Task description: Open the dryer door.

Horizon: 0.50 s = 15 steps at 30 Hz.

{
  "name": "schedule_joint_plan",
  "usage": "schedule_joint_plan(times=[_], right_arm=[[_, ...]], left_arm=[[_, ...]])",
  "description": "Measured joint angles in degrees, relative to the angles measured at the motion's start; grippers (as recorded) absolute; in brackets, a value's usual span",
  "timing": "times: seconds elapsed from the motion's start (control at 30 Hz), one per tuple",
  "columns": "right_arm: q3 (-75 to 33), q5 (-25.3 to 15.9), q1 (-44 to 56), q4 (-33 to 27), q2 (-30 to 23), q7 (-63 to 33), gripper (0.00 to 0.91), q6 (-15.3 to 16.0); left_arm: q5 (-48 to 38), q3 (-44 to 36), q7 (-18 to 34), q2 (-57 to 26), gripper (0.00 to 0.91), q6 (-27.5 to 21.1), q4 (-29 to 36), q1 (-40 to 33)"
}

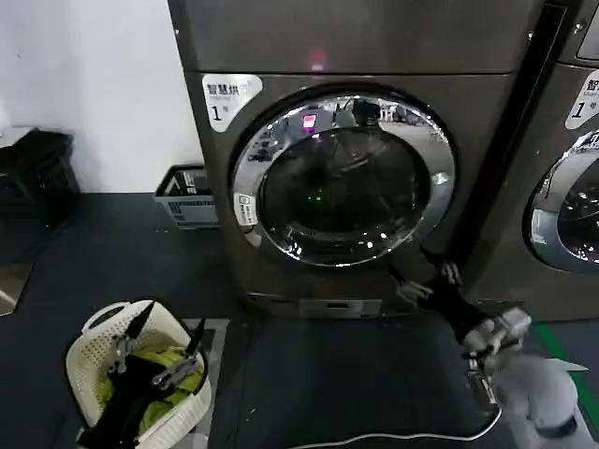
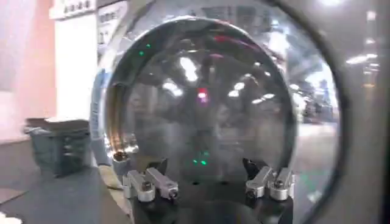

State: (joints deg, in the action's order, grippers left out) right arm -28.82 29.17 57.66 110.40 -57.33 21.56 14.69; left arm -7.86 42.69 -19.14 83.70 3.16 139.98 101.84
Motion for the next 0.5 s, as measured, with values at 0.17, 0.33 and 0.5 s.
schedule_joint_plan(times=[0.17, 0.33, 0.5], right_arm=[[8.45, 1.06, -7.47, -5.20, 0.21, 0.77, 0.907, -1.49], [15.88, 1.39, -14.62, -10.87, -1.35, 1.52, 0.907, -2.45], [22.37, 1.18, -21.81, -16.38, -4.28, 3.05, 0.907, -2.99]], left_arm=[[-0.22, -0.12, -0.19, 0.00, 0.907, -0.38, -0.05, -0.58], [-0.06, -0.12, -0.39, 0.02, 0.907, -0.27, -0.23, -0.58], [-0.05, -0.08, -0.61, -0.12, 0.907, -0.10, -0.44, -0.58]])
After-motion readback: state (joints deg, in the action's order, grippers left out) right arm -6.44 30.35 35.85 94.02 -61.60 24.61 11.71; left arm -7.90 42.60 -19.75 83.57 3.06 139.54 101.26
